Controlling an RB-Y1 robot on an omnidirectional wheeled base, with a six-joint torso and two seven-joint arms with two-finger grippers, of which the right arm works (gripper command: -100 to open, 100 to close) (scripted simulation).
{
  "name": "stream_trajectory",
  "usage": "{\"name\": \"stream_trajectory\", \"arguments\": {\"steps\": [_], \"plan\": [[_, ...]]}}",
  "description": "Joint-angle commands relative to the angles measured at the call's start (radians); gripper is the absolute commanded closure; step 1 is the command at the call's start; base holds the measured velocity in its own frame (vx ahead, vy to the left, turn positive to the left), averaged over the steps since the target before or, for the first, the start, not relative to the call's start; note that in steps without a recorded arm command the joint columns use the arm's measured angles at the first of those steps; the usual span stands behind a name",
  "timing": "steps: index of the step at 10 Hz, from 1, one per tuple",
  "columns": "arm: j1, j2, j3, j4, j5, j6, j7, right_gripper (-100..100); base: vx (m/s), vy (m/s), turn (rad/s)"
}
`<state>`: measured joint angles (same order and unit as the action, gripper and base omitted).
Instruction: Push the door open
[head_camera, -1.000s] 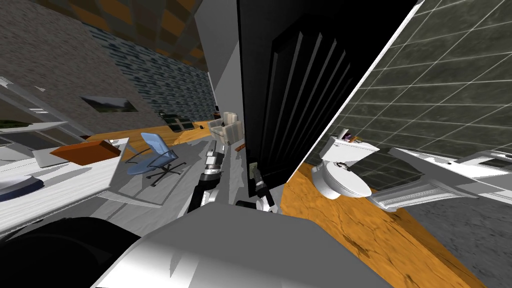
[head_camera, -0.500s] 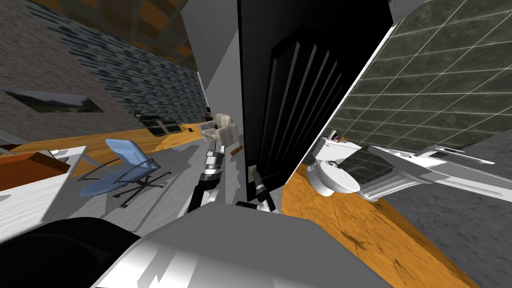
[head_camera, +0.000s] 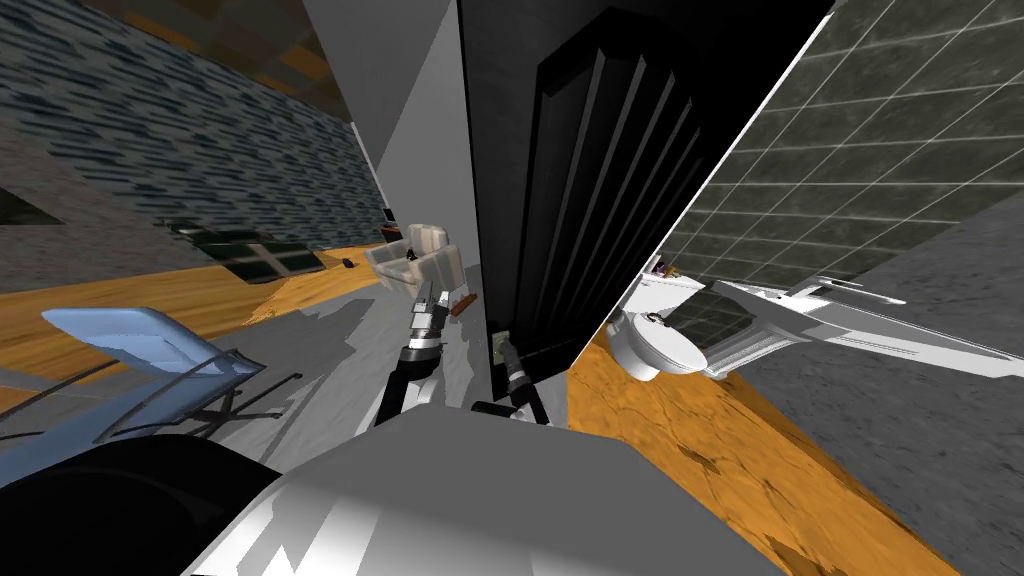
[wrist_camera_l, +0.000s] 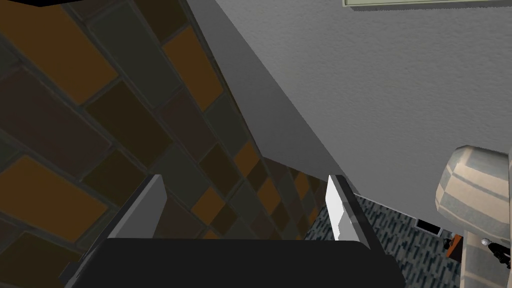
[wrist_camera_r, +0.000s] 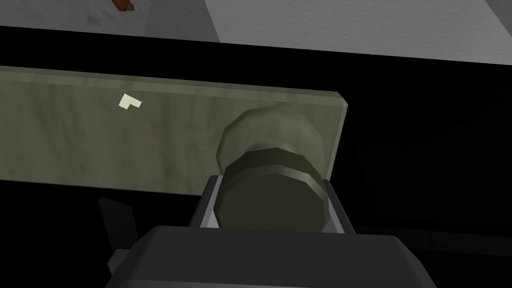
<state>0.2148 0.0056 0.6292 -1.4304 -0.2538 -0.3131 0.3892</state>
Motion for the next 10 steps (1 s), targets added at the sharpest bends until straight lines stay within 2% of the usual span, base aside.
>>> {"name": "stream_trajectory", "arguments": {"steps": [1, 2, 3, 6, 8, 10], "plan": [[0.016, 0.019, 0.003, -0.008, -0.004, 0.000, 0.008, 100, 0.095, 0.199, -0.225], [0.010, 0.011, 0.000, -0.005, -0.002, -0.001, 0.006, 100, 0.043, 0.085, -0.057], [0.008, -0.013, -0.018, -0.008, -0.006, -0.002, 0.008, 100, 0.076, 0.118, -0.039], [0.005, -0.033, -0.051, -0.010, -0.013, 0.000, 0.009, 100, 0.112, 0.184, -0.109], [0.003, -0.028, -0.076, -0.011, -0.018, 0.001, 0.010, 100, 0.145, 0.187, -0.096], [0.001, -0.009, -0.099, -0.012, -0.023, 0.003, 0.010, 100, 0.112, 0.204, -0.097]]}}
